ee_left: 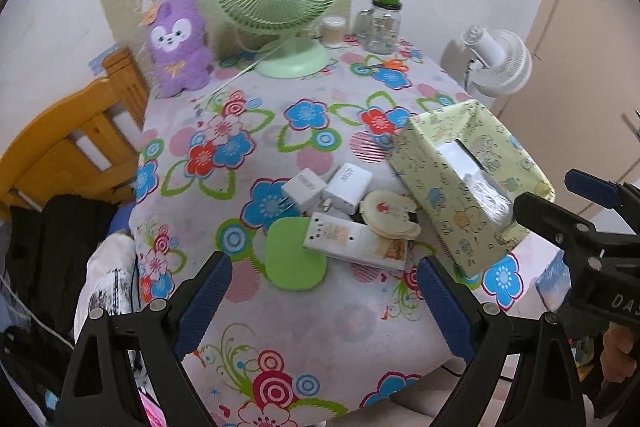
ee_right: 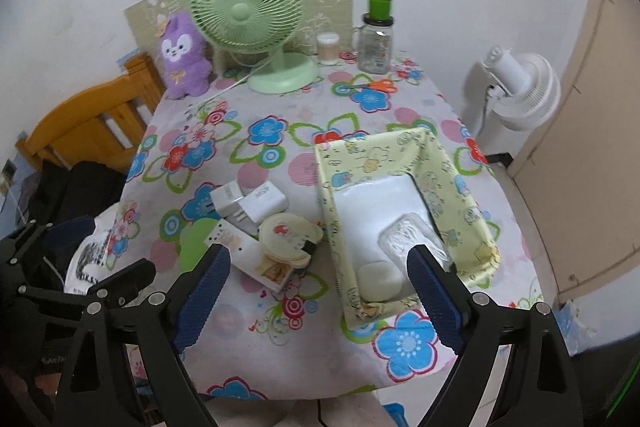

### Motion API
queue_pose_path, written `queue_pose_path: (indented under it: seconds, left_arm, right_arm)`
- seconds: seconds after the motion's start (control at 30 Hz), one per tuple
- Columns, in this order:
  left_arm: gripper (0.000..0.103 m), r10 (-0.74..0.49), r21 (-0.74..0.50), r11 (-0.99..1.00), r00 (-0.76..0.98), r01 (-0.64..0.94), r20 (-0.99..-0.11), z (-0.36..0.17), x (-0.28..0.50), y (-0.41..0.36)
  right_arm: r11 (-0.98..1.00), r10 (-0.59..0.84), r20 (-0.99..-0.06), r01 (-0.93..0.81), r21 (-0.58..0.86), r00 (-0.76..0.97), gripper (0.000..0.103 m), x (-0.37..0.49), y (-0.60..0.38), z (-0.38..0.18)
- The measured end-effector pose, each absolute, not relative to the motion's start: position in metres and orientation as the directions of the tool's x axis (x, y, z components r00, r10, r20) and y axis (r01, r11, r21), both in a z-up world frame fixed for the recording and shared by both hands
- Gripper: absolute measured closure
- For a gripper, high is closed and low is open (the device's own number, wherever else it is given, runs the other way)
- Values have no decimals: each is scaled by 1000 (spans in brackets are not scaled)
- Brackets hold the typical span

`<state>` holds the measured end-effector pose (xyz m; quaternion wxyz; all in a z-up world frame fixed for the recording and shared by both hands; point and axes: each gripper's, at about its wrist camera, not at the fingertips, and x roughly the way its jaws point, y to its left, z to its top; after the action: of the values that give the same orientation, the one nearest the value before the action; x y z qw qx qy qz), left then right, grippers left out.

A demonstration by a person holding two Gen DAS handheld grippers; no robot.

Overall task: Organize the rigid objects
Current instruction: 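Withdraw both tools from the storage box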

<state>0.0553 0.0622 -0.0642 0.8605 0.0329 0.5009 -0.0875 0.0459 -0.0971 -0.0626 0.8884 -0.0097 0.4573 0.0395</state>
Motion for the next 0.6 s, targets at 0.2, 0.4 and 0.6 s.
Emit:
queue_pose_path:
  seconds: [0.2,0.4,0.6]
  left_arm:
    - [8,-81,-38,994,471,100,-879,-67,59,67]
    - [8,-29,-5,999,463,53,-886,-67,61,62]
    - [8,0,8,1000,453,15,-892,-72,61,57]
  right_arm:
    - [981,131,-807,-190,23,576,11,58,-85,-62]
    - [962,189,-810,-271,39,555,11,69,-81,-63]
    - [942,243,-819,-327,73,519,11,80,-83,-69]
